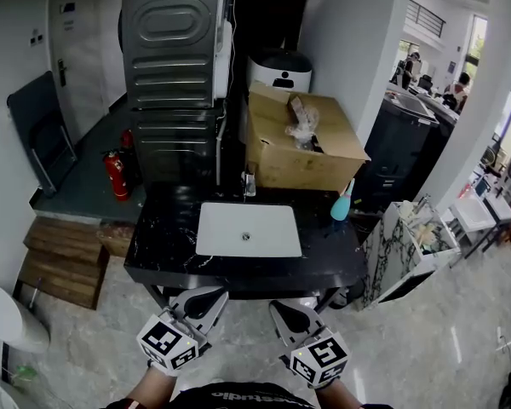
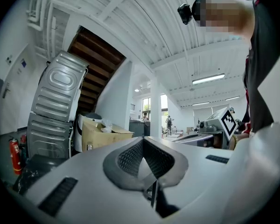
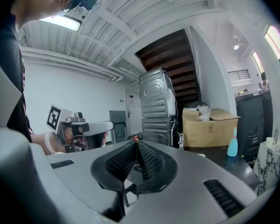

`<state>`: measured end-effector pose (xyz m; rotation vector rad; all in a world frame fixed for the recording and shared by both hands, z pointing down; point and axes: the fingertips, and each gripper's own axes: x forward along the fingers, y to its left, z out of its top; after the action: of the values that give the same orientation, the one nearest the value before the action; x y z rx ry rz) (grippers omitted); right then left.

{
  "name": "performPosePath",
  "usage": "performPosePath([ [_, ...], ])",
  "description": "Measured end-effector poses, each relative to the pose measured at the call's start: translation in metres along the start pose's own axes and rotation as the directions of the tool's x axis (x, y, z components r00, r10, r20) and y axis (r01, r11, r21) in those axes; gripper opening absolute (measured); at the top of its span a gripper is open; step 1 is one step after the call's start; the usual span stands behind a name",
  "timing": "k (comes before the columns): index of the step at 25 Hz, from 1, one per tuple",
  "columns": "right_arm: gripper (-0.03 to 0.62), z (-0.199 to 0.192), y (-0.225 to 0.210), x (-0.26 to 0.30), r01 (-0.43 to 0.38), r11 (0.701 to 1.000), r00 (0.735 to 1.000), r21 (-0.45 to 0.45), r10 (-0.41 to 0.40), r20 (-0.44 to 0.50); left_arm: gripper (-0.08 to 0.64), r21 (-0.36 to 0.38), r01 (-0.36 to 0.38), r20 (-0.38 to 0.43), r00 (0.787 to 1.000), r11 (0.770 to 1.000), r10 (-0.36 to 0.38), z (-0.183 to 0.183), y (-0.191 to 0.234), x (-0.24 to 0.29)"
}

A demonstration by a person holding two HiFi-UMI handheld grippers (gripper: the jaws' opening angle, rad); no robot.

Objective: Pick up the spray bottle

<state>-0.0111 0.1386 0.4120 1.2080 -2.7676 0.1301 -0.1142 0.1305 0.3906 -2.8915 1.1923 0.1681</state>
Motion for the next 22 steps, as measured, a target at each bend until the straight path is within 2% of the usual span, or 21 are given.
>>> performPosePath([
  [13, 0.038, -0.001, 0.014, 0.017, 0.005, 1.000, 1.000, 0.030, -0.005, -0.006, 0.015, -0.015, 0.011, 0.015, 1.000, 1.000, -0.011, 0.000, 0.020, -0.014],
  [22, 0.038, 0.000, 0.032, 0.035, 0.058, 0.998, 0.998, 0.027, -0.058, -0.007, 0.015, -0.038, 0.033, 0.020, 0.999, 0.999, -0.032, -0.006, 0.046, -0.033],
])
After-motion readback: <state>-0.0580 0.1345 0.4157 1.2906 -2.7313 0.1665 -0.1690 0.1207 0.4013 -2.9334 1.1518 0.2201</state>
